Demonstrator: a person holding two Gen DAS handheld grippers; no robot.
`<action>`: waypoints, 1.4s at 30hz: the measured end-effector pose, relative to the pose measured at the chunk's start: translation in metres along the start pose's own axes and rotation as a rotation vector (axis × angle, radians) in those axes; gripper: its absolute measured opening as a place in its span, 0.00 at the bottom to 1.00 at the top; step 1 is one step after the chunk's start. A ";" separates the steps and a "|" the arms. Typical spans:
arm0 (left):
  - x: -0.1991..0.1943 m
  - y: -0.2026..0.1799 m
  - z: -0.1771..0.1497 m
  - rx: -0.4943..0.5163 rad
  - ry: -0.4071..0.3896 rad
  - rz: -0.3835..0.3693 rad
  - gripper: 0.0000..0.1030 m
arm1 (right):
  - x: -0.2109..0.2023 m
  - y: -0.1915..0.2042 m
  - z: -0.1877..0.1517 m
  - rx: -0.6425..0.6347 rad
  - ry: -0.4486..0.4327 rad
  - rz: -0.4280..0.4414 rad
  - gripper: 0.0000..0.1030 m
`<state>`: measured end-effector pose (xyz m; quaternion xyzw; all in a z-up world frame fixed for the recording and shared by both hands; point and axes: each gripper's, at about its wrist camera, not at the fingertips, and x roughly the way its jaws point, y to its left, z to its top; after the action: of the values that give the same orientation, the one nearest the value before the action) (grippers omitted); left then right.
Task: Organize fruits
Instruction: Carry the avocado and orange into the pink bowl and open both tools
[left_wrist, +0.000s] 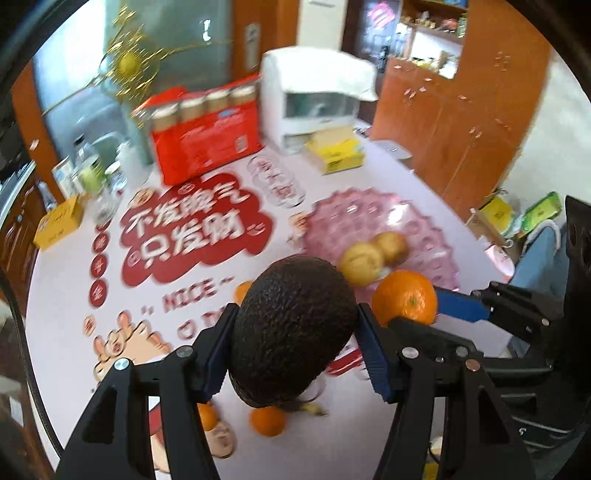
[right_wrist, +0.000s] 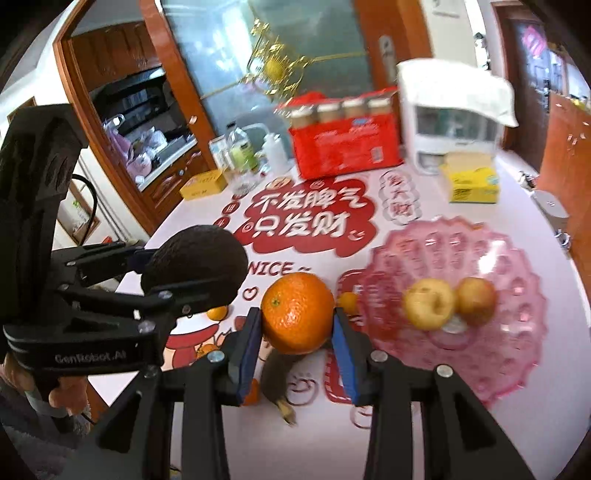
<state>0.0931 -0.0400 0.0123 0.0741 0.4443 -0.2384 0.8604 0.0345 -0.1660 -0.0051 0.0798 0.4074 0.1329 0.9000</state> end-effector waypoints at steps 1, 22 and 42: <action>-0.001 -0.008 0.003 0.007 -0.007 -0.006 0.59 | -0.008 -0.005 -0.001 0.005 -0.012 -0.010 0.37; 0.140 -0.108 0.020 0.196 0.174 -0.046 0.59 | 0.013 -0.167 -0.016 0.239 0.056 -0.423 0.37; 0.198 -0.110 0.006 0.275 0.288 -0.040 0.68 | 0.065 -0.163 -0.047 0.225 0.228 -0.493 0.42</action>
<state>0.1423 -0.2063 -0.1329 0.2151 0.5274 -0.3009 0.7649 0.0690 -0.3000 -0.1234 0.0621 0.5251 -0.1275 0.8392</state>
